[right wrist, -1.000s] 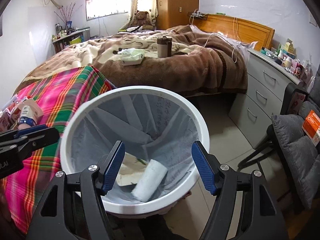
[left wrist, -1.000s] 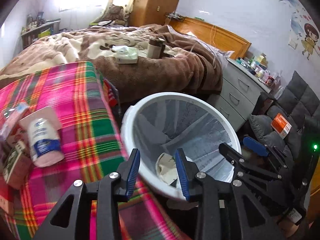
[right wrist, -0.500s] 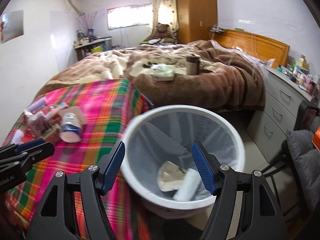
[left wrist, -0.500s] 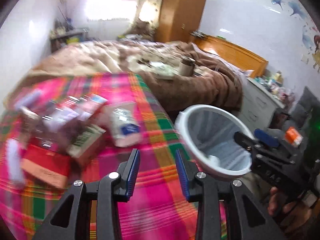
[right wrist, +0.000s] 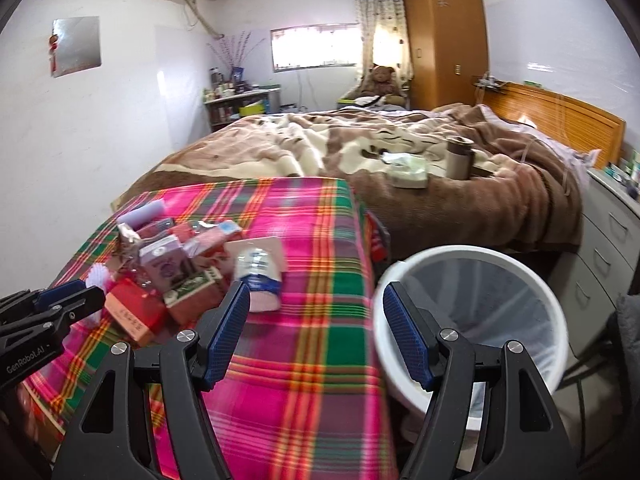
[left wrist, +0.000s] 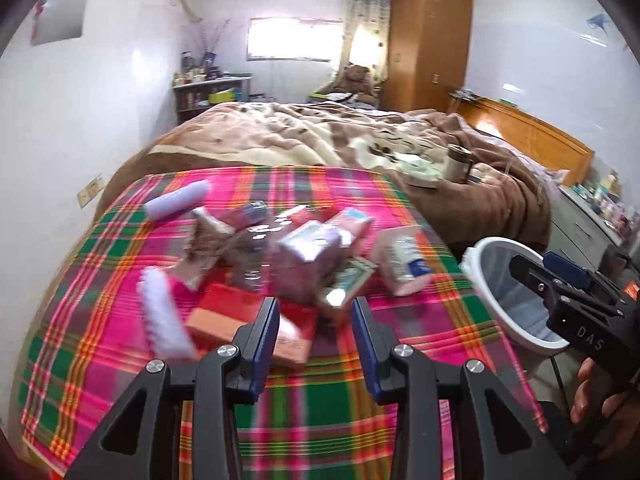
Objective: Collect trash
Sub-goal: 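Grasp the white foam net sleeve with the left tool while the right tool grasps the yogurt cup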
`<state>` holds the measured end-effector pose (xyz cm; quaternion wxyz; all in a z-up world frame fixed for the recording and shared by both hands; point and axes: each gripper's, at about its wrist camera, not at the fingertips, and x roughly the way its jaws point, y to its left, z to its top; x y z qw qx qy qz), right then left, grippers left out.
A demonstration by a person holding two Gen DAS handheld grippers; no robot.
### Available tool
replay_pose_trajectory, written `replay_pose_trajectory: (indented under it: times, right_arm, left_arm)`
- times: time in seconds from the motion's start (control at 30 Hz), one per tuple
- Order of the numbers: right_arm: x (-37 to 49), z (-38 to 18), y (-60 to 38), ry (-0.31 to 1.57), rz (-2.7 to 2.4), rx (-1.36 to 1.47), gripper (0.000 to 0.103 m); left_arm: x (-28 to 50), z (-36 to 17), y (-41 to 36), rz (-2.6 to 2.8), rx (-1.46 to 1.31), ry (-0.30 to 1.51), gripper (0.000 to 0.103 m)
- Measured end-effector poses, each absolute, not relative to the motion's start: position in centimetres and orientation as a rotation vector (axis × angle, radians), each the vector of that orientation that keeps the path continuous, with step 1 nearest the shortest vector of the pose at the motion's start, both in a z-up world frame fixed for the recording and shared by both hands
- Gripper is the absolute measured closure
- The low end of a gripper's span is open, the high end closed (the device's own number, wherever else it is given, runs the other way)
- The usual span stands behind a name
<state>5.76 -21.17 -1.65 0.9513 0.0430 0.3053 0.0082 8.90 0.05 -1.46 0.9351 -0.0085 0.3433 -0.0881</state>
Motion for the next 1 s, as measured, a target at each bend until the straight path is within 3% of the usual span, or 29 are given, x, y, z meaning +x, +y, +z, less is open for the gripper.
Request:
replay_pose_trajectory:
  times: [0.13, 1.0]
  right_arm:
    - [6.9, -1.9, -19.9, 0.634, 0.043, 0.078, 0.032]
    - [14.0, -5.8, -17.2, 0.835, 0.163, 0.093, 0.027]
  left_arm:
    - [9.5, -1.8, 3.2, -0.130, -0.059, 0.713, 0.052]
    - [15.4, -9.2, 13.9, 0.106, -0.257, 0.915, 0.049]
